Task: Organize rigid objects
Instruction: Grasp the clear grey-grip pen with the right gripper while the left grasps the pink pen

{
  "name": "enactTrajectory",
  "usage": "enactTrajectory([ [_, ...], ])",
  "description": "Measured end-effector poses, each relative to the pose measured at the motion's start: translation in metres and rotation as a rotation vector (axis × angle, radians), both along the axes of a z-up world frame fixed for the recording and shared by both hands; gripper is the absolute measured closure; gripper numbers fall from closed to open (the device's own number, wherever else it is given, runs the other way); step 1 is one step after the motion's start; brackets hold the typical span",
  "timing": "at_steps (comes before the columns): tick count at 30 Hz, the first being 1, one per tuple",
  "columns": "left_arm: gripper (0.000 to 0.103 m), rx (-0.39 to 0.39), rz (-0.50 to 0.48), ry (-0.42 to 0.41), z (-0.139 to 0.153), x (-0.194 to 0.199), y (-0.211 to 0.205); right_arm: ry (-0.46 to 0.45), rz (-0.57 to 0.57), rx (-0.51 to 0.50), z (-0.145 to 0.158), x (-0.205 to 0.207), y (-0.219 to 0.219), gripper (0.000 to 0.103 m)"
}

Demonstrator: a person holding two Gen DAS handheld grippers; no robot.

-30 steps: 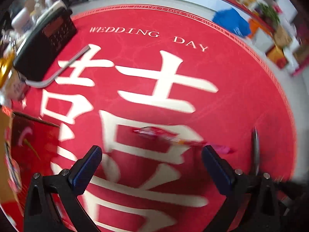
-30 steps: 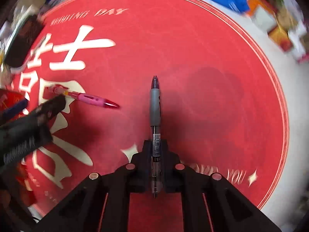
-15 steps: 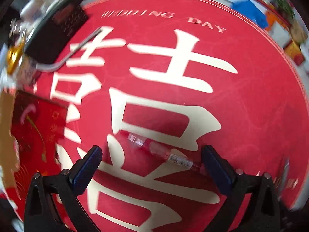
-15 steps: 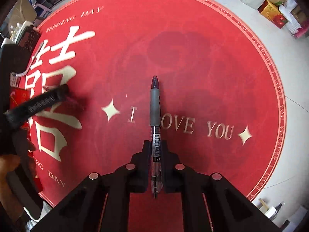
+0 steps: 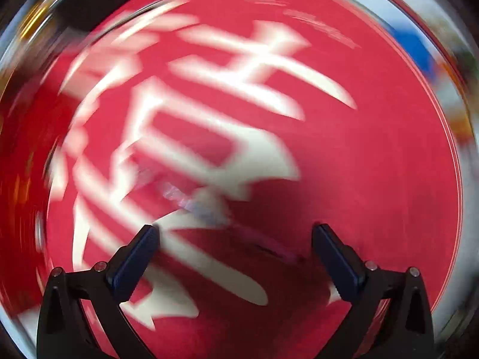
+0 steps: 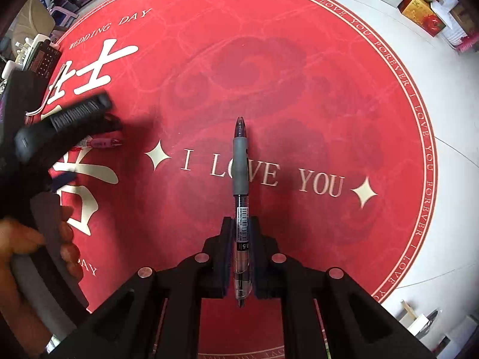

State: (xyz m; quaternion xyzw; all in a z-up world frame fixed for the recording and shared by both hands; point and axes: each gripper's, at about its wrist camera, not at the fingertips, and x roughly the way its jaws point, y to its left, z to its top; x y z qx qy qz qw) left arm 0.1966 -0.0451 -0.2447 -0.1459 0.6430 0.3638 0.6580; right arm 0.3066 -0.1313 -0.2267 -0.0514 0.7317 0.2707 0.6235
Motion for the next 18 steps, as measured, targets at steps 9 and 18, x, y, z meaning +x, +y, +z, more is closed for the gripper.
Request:
enactTrajectory([
  [9,0.000,-0.038,-0.142,-0.065,0.007,-0.013,-0.014,0.014,-0.028,0.029,0.012,0.004,-0.004,0.092],
  [18,0.000,0.035,0.297,-0.077,0.007,-0.010,0.014,0.016,-0.031,0.027,0.020,-0.005,-0.036,0.092],
])
